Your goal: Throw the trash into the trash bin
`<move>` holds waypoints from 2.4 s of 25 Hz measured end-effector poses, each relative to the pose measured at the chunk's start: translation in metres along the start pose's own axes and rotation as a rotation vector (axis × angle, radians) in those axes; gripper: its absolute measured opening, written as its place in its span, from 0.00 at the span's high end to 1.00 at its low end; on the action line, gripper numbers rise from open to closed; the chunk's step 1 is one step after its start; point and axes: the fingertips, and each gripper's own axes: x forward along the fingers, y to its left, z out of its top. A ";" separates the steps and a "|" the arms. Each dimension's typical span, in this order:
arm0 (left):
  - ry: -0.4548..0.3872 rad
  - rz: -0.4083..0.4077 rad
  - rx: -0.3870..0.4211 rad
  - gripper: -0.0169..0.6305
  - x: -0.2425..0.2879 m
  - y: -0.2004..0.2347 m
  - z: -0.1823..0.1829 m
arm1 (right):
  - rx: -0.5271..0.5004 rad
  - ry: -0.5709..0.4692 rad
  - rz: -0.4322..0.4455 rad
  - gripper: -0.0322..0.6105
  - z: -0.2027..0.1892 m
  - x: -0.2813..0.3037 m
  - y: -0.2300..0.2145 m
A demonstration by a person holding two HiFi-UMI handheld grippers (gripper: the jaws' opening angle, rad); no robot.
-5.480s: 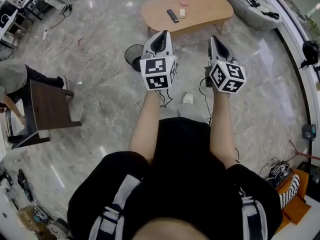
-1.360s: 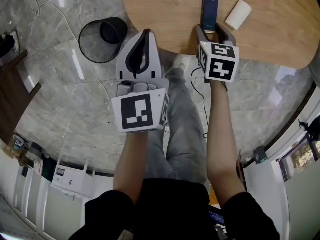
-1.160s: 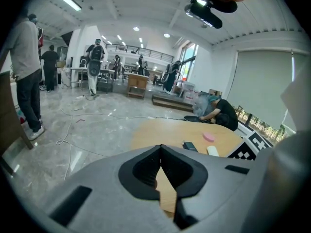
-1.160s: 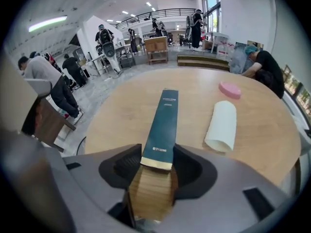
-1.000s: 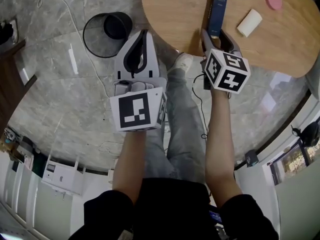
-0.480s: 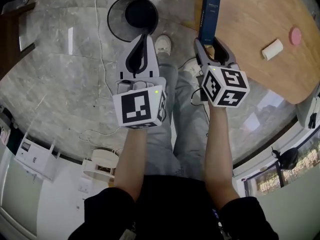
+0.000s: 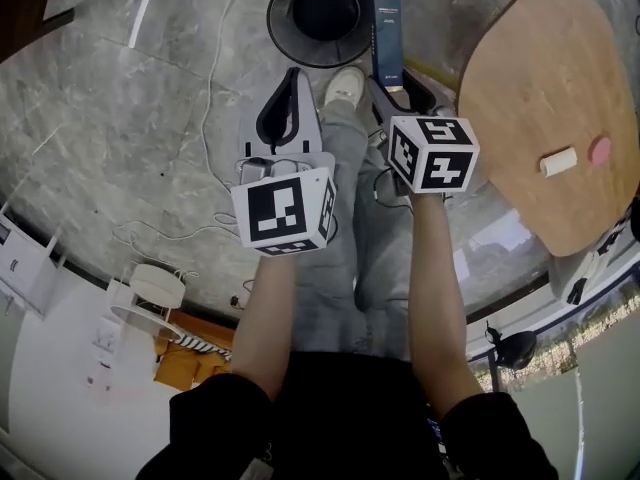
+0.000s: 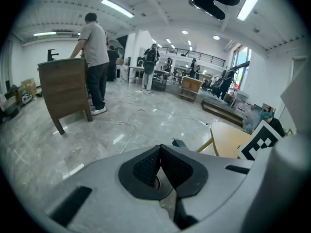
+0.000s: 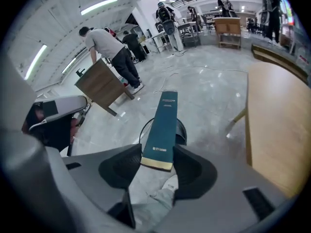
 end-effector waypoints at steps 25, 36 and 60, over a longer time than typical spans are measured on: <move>0.040 -0.177 0.146 0.97 0.027 -0.060 0.001 | 0.246 -0.284 -0.027 0.93 -0.002 -0.044 -0.030; 0.059 -0.391 0.333 0.97 0.030 -0.228 -0.010 | 0.459 -0.498 -0.316 0.93 -0.055 -0.178 -0.175; 0.136 -0.469 0.439 0.97 0.023 -0.405 -0.072 | 0.675 -0.424 -0.331 0.62 -0.135 -0.227 -0.341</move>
